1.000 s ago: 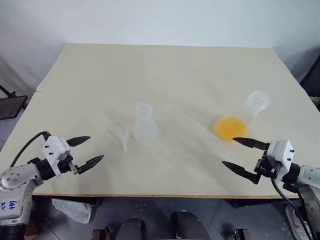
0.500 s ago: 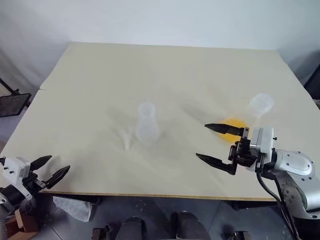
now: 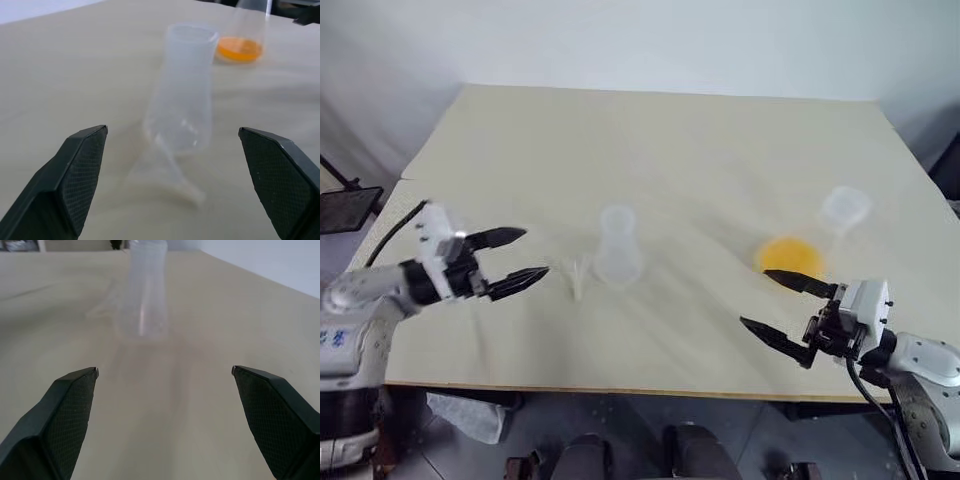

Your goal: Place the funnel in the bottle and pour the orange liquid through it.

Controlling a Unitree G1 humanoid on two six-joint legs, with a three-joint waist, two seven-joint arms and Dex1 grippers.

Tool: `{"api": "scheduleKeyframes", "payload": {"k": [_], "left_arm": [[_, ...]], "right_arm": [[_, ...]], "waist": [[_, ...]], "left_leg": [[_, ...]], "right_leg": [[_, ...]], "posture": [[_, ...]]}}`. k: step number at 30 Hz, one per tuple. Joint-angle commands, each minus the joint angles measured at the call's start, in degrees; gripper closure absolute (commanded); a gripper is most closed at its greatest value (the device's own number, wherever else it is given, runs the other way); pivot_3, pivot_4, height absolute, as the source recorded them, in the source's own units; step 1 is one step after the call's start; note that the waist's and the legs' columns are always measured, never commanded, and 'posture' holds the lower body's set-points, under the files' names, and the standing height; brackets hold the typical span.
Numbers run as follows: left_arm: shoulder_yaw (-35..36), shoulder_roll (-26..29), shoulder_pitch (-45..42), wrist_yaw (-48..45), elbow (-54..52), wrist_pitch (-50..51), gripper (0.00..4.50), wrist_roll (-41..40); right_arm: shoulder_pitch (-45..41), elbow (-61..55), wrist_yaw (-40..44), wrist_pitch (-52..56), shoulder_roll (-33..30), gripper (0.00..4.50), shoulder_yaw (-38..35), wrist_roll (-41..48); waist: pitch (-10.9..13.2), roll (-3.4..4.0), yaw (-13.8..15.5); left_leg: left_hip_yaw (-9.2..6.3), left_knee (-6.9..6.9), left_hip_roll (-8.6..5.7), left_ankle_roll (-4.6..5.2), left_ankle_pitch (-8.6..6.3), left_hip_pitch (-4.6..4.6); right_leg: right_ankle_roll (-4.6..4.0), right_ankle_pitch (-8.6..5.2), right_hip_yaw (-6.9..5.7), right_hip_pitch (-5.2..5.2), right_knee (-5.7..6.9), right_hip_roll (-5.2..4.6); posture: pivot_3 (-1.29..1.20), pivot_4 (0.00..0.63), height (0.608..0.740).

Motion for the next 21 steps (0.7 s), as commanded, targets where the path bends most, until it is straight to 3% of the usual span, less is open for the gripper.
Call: {"api": "scheduleKeyframes", "payload": {"k": [1, 5, 14, 17, 21], "left_arm": [[-8.2, -2.9, -8.0, 1.1, 4.2, 0.8, 0.03, 6.0], [-14.4, -9.8, -17.4, 3.2, 12.3, -0.4, 0.03, 11.3], [-15.6, -15.3, -22.0, 0.5, 16.6, -1.3, 0.03, 12.2], [-14.6, -16.2, -22.4, 0.4, 16.0, -0.9, 0.60, 11.3], [-13.4, -17.5, -22.5, -0.9, 15.6, -2.5, 1.89, 10.1]], "right_arm": [[1.3, -1.6, -1.8, -1.7, 0.9, 0.00, -2.2, -0.2], [2.9, -3.6, -4.3, -1.9, 1.9, 0.00, -2.7, -0.7], [5.4, -6.5, -8.0, -2.0, 3.1, 0.00, -2.1, -1.8], [5.8, -6.8, -8.5, -2.1, 3.3, 0.00, -1.9, -2.2], [6.1, -7.0, -8.9, -2.2, 3.6, 0.00, -1.7, -2.6]], "waist": [[0.0, 0.01, 0.0], [0.0, 0.01, 0.4], [0.0, 0.02, 0.8], [0.0, 0.02, 0.9], [0.0, 0.02, 0.9]], "left_leg": [[0.00, 0.02, 0.00, -0.01, 0.01, -0.01], [-0.01, 0.17, 0.00, -0.02, 0.02, -0.05], [-0.02, 0.90, 0.27, -0.11, -0.04, -0.74], [-0.02, 0.90, 0.27, -0.11, -0.04, -0.74], [-0.02, 0.91, 0.27, -0.11, -0.04, -0.75]], "right_leg": [[0.00, 0.00, 0.00, 0.00, 0.01, 0.02], [0.01, 0.00, 0.00, -0.01, 0.07, 0.07], [0.05, 0.02, 0.12, -0.48, 0.15, 0.32], [0.05, 0.02, 0.13, -0.47, 0.17, 0.33], [0.08, 0.04, 0.15, -0.47, 0.16, 0.33]], "posture": [[0.00, 0.150, 0.740], [0.00, 0.150, 0.740], [0.00, 0.150, 0.740], [0.00, 0.150, 0.740], [0.00, 0.150, 0.740]]}}
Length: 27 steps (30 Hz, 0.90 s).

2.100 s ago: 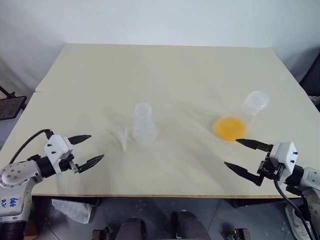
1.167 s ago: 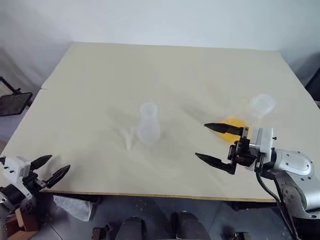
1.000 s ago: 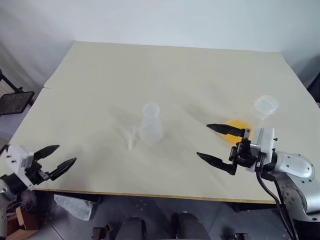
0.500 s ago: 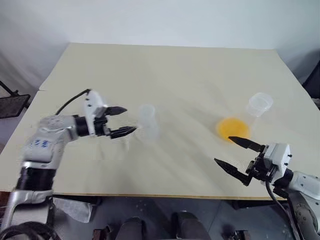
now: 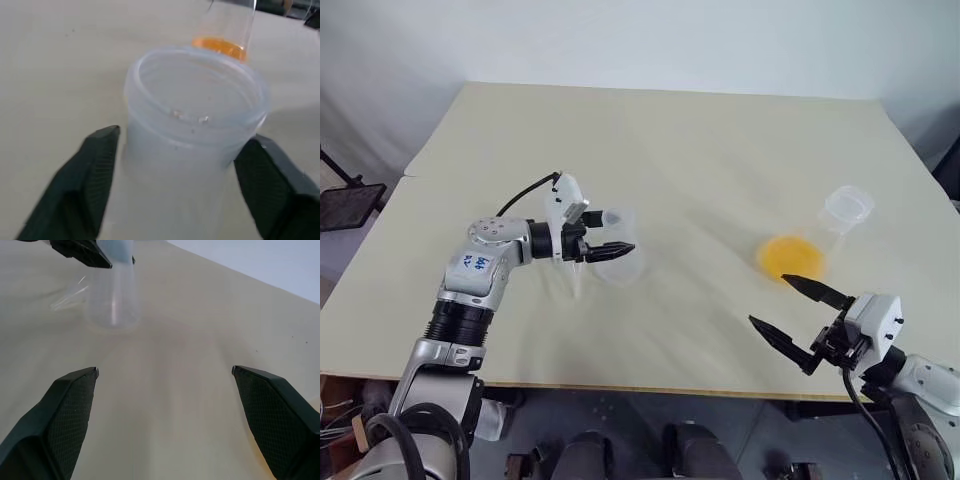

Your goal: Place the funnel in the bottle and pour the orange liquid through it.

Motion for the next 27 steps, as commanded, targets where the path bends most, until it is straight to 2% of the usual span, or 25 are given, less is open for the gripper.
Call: {"api": "scheduleKeyframes", "payload": {"k": [1, 9, 14, 18, 24, 27], "left_arm": [[1.9, -1.0, -1.0, -1.1, -1.8, -2.1, 2.02, -1.5], [1.5, -2.1, -1.9, -6.4, -2.4, -0.5, 2.03, -3.4], [-5.9, -1.2, -3.9, -12.7, -6.5, 4.9, 2.03, -2.0], [-11.6, -3.4, -4.0, -11.9, -7.8, 0.1, 2.03, 3.4], [-13.3, -9.0, -3.7, -8.1, -3.2, -9.4, 2.03, 8.3], [-13.4, -10.9, -3.7, -7.7, -2.1, -10.4, 2.03, 8.5]], "right_arm": [[0.4, -2.1, -0.6, -1.2, 0.3, 0.00, -0.5, -0.1], [1.6, -2.5, -1.2, -1.0, 0.8, 0.00, -0.4, -0.5], [3.8, -3.8, -2.2, 0.1, 0.4, 0.00, -2.0, 0.1], [7.0, -6.0, -3.0, 0.8, 0.6, 0.00, -4.8, 1.3], [14.5, -10.2, -2.8, 2.0, 0.6, 0.00, -9.3, 3.0], [16.2, -11.1, -3.1, 2.1, 0.9, 0.00, -10.2, 3.2]], "waist": [[0.0, 0.00, 0.0], [0.0, 0.00, 0.0], [0.0, 0.00, 0.1], [0.0, 0.03, 0.5], [-0.1, 0.09, 0.7], [-0.1, 0.09, 1.1]], "left_leg": [[0.00, 0.00, 0.00, 0.00, 0.00, 0.00], [0.01, 0.01, 0.00, 0.00, 0.00, 0.00], [0.00, 0.02, -0.01, 0.00, 0.00, 0.00], [-0.01, 0.02, -0.05, 0.01, 0.00, 0.00], [0.04, 0.03, -0.01, 0.01, 0.00, 0.04], [0.06, 0.07, -0.02, 0.02, -0.01, 0.07]], "right_leg": [[0.00, 0.00, 0.00, 0.00, 0.00, 0.00], [0.01, 0.01, 0.01, 0.00, 0.00, 0.02], [0.02, 0.01, 0.04, 0.02, 0.01, 0.04], [0.04, 0.02, 0.16, 0.04, 0.00, 0.04], [0.05, 0.03, 0.26, 0.06, -0.01, 0.13], [0.08, 0.04, 0.31, 0.13, -0.04, 0.15]], "posture": [[0.00, 0.150, 0.740], [0.00, 0.150, 0.740], [0.00, 0.150, 0.740], [0.00, 0.150, 0.740], [0.00, 0.150, 0.740], [0.00, 0.150, 0.740]]}}
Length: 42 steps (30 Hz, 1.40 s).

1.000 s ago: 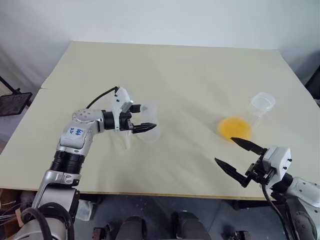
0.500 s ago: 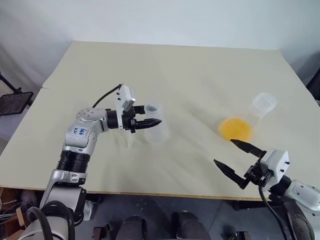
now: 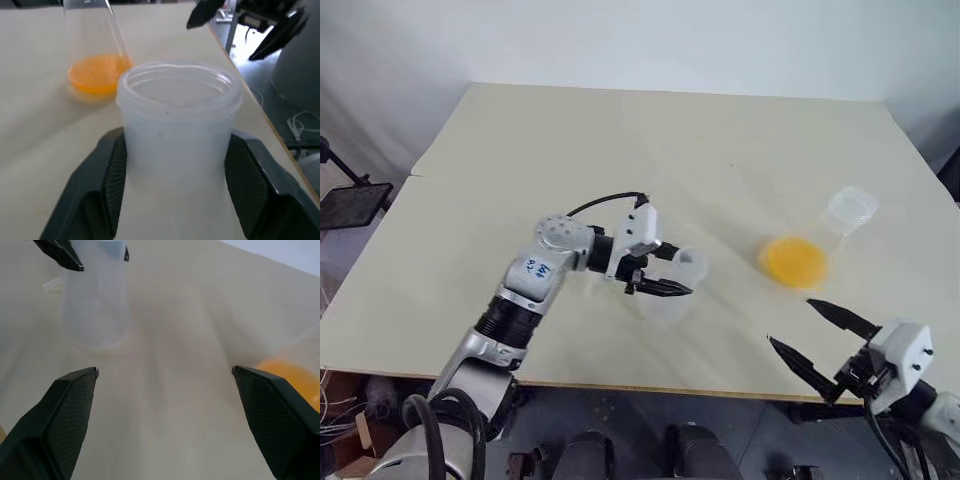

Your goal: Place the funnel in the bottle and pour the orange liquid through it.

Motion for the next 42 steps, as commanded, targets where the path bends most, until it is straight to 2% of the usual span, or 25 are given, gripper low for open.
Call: {"api": "scheduleKeyframes", "payload": {"k": [1, 5, 7, 15, 27, 38, 42], "left_arm": [[-0.6, -1.4, -0.3, 0.7, 0.9, -1.1, 2.03, 1.0], [-0.1, -3.4, -0.8, 0.6, 0.5, 0.0, 2.03, -0.4], [1.5, -4.3, -0.8, 0.4, -0.9, 3.8, 2.03, -3.3], [5.1, -5.1, 1.3, 0.2, -5.0, 7.8, 2.03, -8.5], [3.1, -6.9, 6.1, -3.1, 2.2, -5.2, 2.03, -5.1], [2.4, -7.7, 7.5, -3.2, 3.8, -7.2, 2.03, -4.3], [3.2, -7.6, 8.2, -3.5, 2.5, -4.8, 0.74, -6.1]], "right_arm": [[0.9, -2.6, -0.5, -0.1, 0.3, 0.00, -2.2, 1.4], [1.6, -3.0, -0.8, 0.0, 0.6, 0.00, -2.3, 1.6], [1.8, -3.1, -0.7, -0.2, 0.7, 0.00, -2.3, 1.6], [1.8, -3.1, -1.0, -0.4, 1.1, 0.00, -1.9, 1.4], [-0.7, -2.6, -1.7, -0.1, 1.6, 0.00, 0.2, 0.4], [-1.1, -2.5, -2.2, -0.3, 1.8, 0.00, 1.3, 0.1], [-1.3, -2.3, -2.1, -0.5, 1.8, 0.00, 1.4, 0.1]], "waist": [[0.0, 0.00, 0.1], [0.0, 0.01, 0.4], [0.0, 0.01, 0.5], [0.0, 0.02, 0.3], [0.0, 0.02, 0.4], [0.0, 0.03, 0.4], [0.0, 0.05, 0.4]], "left_leg": [[0.00, 0.00, 0.00, 0.00, 0.00, 0.01], [0.01, 0.00, 0.00, 0.00, 0.00, 0.02], [0.00, 0.04, 0.00, 0.01, 0.00, -0.01], [0.00, 0.04, 0.03, 0.01, 0.00, -0.02], [0.01, 0.08, 0.02, 0.01, 0.00, -0.03], [0.01, 0.08, 0.03, 0.01, 0.00, -0.02], [0.01, 0.08, 0.03, 0.01, 0.00, -0.02]], "right_leg": [[0.00, 0.00, 0.01, 0.01, 0.00, 0.01], [0.00, 0.00, 0.03, 0.01, 0.02, 0.01], [0.00, 0.00, 0.03, 0.00, 0.01, 0.01], [0.01, 0.01, 0.04, -0.02, 0.02, 0.04], [0.02, 0.01, 0.04, -0.01, 0.00, 0.05], [0.02, 0.01, 0.04, -0.01, 0.02, 0.05], [0.02, 0.01, 0.04, 0.00, 0.03, 0.05]], "posture": [[0.00, 0.150, 0.740], [0.00, 0.150, 0.740], [0.00, 0.150, 0.740], [0.00, 0.150, 0.740], [0.00, 0.150, 0.740], [0.00, 0.150, 0.740], [0.00, 0.150, 0.740]]}}
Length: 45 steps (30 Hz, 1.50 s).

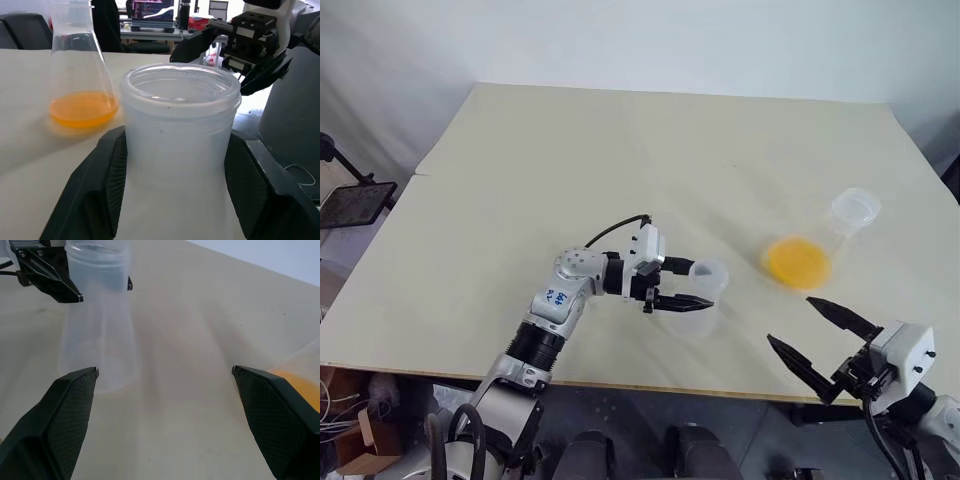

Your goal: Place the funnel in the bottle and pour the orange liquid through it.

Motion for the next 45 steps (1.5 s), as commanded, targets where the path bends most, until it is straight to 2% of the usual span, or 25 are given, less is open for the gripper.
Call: {"api": "scheduleKeyframes", "payload": {"k": [1, 3, 14, 21, 29, 31, 34, 39, 41, 45], "left_arm": [[0.3, 0.0, 0.4, -0.6, -1.8, 1.1, 0.50, -1.2], [1.0, 0.0, 0.4, -0.7, -2.1, 0.5, 0.01, -1.5], [7.0, 2.9, -1.7, -4.0, -2.8, -1.5, 0.01, -5.4], [10.1, 9.4, -2.9, -7.6, -4.3, 1.9, 0.01, -8.4], [19.4, 16.2, -4.0, -2.3, -5.0, 7.0, 0.01, -12.1], [24.2, 20.9, -0.5, 0.1, -5.0, 9.2, 0.01, -12.4], [30.7, 27.9, 10.5, 1.6, -4.9, 6.7, 0.01, -10.2], [39.0, 31.9, 22.2, 5.6, -7.6, 9.2, 0.01, -12.3], [41.4, 33.1, 25.7, 6.0, -7.1, 8.2, 0.01, -11.8], [49.2, 37.3, 37.2, 6.7, -5.0, 7.3, 0.01, -9.9]], "right_arm": [[0.0, -1.1, -0.2, -0.8, 0.2, 0.00, -0.5, 0.0], [0.0, -1.0, -0.1, -0.9, 0.2, 0.00, -0.5, -0.1], [-1.1, -0.4, 0.3, -0.8, 0.1, 0.00, 0.2, -0.1], [-1.5, 0.4, 0.8, -1.0, 0.0, 0.00, 0.2, -0.2], [-2.8, 2.4, 2.2, -1.9, -0.2, 0.00, 0.2, -0.4], [-4.8, 3.2, 3.6, -1.8, -0.7, 0.00, 0.6, 1.0], [-10.0, 3.5, 4.9, -0.2, -2.0, 0.00, 2.7, 3.0], [-14.7, 3.0, 5.6, 2.5, -3.4, 0.00, 5.2, 4.5], [-15.4, 2.7, 6.4, 2.4, -3.8, 0.00, 5.6, 4.2], [-20.1, 2.0, 6.1, 3.3, -5.0, 0.00, 6.6, 4.6]], "waist": [[0.0, 0.00, 0.0], [0.0, 0.00, 0.0], [0.0, 0.00, 0.0], [0.0, 0.02, -0.1], [0.0, 0.02, -0.1], [0.0, 0.02, -0.3], [-0.1, 0.16, -2.8], [0.0, 0.11, -2.4], [-0.1, 0.06, -1.6], [-0.1, 0.06, -2.0]], "left_leg": [[0.00, 0.00, 0.00, 0.00, 0.00, -0.01], [0.00, 0.00, 0.00, 0.00, 0.00, 0.00], [0.00, 0.00, 0.00, 0.00, 0.00, 0.00], [-0.01, 0.00, 0.02, 0.00, 0.00, 0.00], [-0.03, 0.00, 0.03, 0.00, 0.00, 0.00], [-0.03, 0.00, 0.03, 0.00, 0.00, 0.00], [-0.01, -0.24, 0.06, -0.02, -0.01, 0.22], [-0.24, -0.32, 0.09, -0.05, -0.02, 0.35], [-0.27, -0.27, 0.02, -0.01, -0.04, 0.34], [-0.22, -0.30, -0.01, 0.03, -0.13, 0.35]], "right_leg": [[0.00, 0.00, 0.00, 0.00, 0.00, 0.00], [0.00, 0.00, 0.00, 0.00, 0.00, 0.00], [0.00, 0.00, -0.01, -0.01, 0.00, 0.00], [0.00, 0.00, -0.01, -0.01, 0.02, 0.02], [0.00, 0.00, -0.03, -0.02, 0.02, 0.01], [0.00, 0.00, -0.02, -0.01, 0.01, 0.01], [-0.01, 0.00, 0.13, -0.04, 0.00, 0.06], [-0.08, -0.04, 0.01, 0.04, 0.08, 0.04], [-0.08, -0.04, -0.02, 0.08, 0.05, -0.04], [-0.08, -0.04, 0.00, 0.08, 0.00, -0.09]], "posture": [[0.00, 0.150, 0.740], [0.00, 0.150, 0.740], [0.00, 0.150, 0.740], [0.00, 0.150, 0.740], [0.00, 0.150, 0.740], [0.00, 0.150, 0.740], [0.00, 0.150, 0.740], [0.00, 0.150, 0.740], [0.00, 0.150, 0.740], [0.00, 0.150, 0.740]]}}
